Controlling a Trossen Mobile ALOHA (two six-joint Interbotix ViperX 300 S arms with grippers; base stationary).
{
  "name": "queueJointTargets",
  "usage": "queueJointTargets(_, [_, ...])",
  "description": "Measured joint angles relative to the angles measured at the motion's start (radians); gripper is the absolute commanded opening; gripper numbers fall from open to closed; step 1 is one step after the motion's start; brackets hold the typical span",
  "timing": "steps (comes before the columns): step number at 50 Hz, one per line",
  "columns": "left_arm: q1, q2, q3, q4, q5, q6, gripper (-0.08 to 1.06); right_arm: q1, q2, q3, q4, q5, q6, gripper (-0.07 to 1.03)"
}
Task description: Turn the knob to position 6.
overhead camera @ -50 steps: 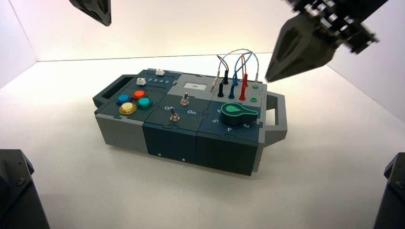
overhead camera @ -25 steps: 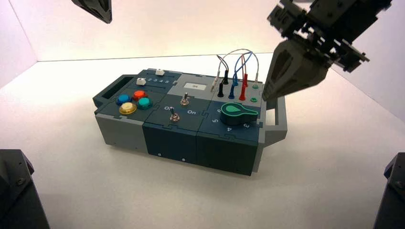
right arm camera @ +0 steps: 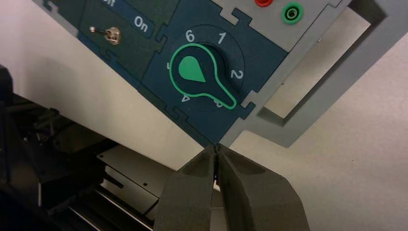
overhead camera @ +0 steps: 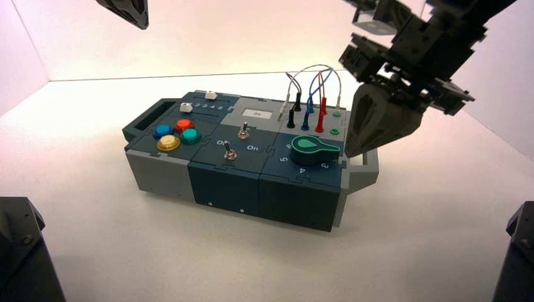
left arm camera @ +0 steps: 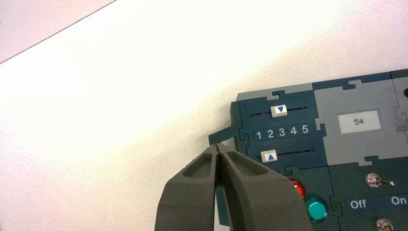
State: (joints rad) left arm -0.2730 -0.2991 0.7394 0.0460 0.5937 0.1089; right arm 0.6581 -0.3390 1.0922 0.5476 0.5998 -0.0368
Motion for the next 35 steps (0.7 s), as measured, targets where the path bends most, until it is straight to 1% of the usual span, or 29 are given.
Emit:
queueJointTargets(12, [0.000,0.000,0.000,0.000,-0.002,0.000,-0.03,0.035,0.064,-0.029,0.009,-0.015,0.000,-0.02])
queueJointTargets(35, [0.000,0.000,0.000,0.000,-0.009,0.000,-0.03,0.038,0.104,-0.037,0.012,-0.046,-0.002,-0.02])
